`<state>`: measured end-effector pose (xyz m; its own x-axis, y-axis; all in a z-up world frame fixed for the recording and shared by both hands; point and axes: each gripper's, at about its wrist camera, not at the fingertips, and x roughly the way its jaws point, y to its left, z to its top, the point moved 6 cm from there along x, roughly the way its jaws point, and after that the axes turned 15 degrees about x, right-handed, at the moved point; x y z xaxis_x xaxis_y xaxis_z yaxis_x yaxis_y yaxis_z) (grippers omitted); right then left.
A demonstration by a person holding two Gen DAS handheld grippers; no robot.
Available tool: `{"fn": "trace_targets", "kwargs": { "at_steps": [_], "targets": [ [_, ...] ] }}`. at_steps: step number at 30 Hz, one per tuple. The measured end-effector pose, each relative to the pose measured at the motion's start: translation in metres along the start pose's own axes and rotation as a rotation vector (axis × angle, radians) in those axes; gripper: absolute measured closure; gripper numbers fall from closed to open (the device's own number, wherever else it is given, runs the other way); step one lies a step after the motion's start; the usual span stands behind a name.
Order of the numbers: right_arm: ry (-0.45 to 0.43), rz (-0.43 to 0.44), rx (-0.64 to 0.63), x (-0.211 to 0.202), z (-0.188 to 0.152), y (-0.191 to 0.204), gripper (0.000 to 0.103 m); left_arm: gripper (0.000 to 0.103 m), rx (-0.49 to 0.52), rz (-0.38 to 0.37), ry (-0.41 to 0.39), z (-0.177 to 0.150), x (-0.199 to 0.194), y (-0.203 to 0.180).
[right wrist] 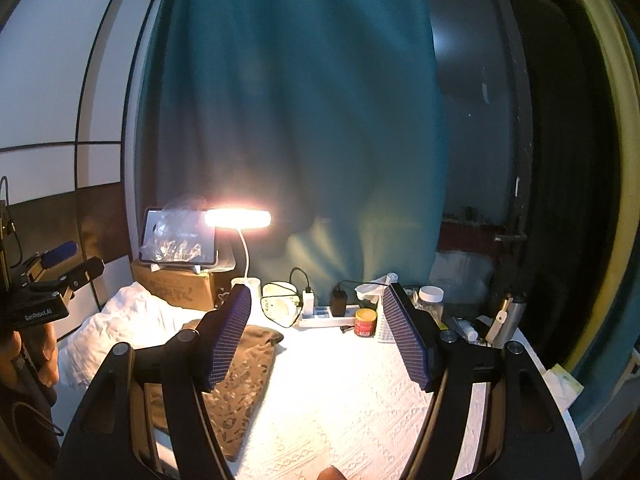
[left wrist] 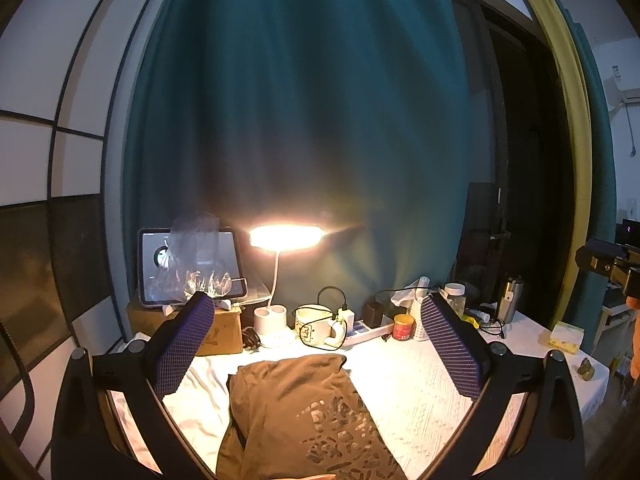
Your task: Fold small clothes
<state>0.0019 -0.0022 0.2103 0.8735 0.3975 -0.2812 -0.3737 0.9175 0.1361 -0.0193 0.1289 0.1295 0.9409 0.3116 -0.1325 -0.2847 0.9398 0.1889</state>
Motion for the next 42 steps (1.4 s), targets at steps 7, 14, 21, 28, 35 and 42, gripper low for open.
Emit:
{"fn": "trace_targets", "kwargs": {
  "at_steps": [7, 14, 21, 28, 35, 42],
  "targets": [
    [0.004, 0.006, 0.008, 0.0, 0.0, -0.002, 0.031, 0.001, 0.006, -0.001, 0.005, 0.0, 0.0, -0.003],
    [0.008, 0.001, 0.011, 0.0, -0.001, -0.004, 0.031, 0.001, 0.007, -0.005, 0.005, 0.0, 0.0, -0.004],
    [0.022, -0.006, 0.017, 0.002, -0.005, -0.008, 0.031, 0.001, 0.009, -0.008, 0.016, 0.0, -0.001, -0.006],
    [0.024, -0.009, 0.018, 0.003, -0.006, -0.008, 0.031, 0.001, 0.008, -0.011, 0.019, 0.0, 0.001, -0.008],
    [0.027, -0.013, 0.018, 0.003, -0.007, -0.01, 0.031, 0.001, 0.007, -0.017, 0.018, -0.001, 0.002, -0.008],
    [0.028, -0.029, 0.033, 0.003, -0.01, -0.015, 0.031, 0.001, 0.01, -0.019, 0.023, -0.002, 0.004, -0.012]
  ]
}}
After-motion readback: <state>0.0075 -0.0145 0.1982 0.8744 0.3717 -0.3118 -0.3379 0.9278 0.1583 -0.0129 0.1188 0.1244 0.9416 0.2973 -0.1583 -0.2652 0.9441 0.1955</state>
